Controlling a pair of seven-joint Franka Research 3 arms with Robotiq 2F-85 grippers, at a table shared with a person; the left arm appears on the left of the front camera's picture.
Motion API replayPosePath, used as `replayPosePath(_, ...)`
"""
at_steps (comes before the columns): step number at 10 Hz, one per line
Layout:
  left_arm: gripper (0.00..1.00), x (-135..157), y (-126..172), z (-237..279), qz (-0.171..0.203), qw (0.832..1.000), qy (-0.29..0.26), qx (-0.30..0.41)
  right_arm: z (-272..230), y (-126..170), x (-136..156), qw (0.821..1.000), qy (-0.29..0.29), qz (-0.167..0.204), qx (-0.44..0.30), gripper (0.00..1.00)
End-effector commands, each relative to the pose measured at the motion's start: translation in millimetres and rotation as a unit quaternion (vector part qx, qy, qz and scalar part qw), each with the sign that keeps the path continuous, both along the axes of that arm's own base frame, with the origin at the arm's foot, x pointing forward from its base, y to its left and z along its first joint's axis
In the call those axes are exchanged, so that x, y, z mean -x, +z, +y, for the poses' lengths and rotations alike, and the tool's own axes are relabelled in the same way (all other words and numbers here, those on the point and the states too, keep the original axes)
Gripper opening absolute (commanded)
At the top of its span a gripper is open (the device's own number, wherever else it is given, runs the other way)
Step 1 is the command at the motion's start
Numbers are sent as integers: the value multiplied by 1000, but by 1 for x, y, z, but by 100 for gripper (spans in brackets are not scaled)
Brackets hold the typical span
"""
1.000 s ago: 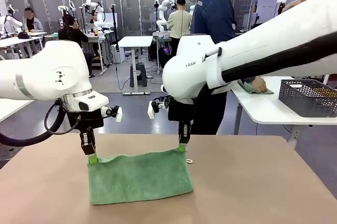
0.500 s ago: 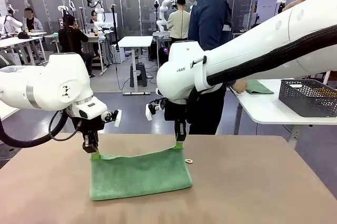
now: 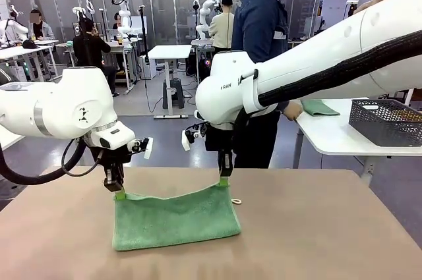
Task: Fold the towels and place them in the basket.
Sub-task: When a person lays out a Towel with hook on the table, fold it in half twice.
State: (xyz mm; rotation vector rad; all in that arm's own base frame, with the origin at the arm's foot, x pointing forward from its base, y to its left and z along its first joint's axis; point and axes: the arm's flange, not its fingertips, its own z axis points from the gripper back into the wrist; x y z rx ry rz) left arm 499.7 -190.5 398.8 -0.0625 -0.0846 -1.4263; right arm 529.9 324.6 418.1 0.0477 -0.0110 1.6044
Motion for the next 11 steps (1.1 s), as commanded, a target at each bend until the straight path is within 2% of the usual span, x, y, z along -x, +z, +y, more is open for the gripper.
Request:
replayPosePath(1,4,0,0,0,0,1000,0,0,2,-13,-8,1000,14,-11,7,1)
replayPosePath(3,4,-12,-22,-1,-14,1000,6,-18,-5,-33,-20,999,8,-30,-18,1)
replayPosePath(4,4,-19,-33,-1,-3,1000,15,-19,-7,-42,-24,999,14,-30,-19,1)
replayPosePath(8,4,-28,-63,-4,-8,1000,18,-10,-8,-68,-39,998,13,-63,-24,1)
replayPosePath(9,7,-29,-66,-3,-16,1000,15,-3,-10,-73,-41,997,12,-68,-30,10)
replayPosePath(10,26,-27,-66,-2,-20,1000,11,4,-12,-75,-40,997,14,-70,-34,28)
replayPosePath(11,41,-25,-63,-1,-27,1000,13,5,-12,-74,-39,996,16,-75,-36,48)
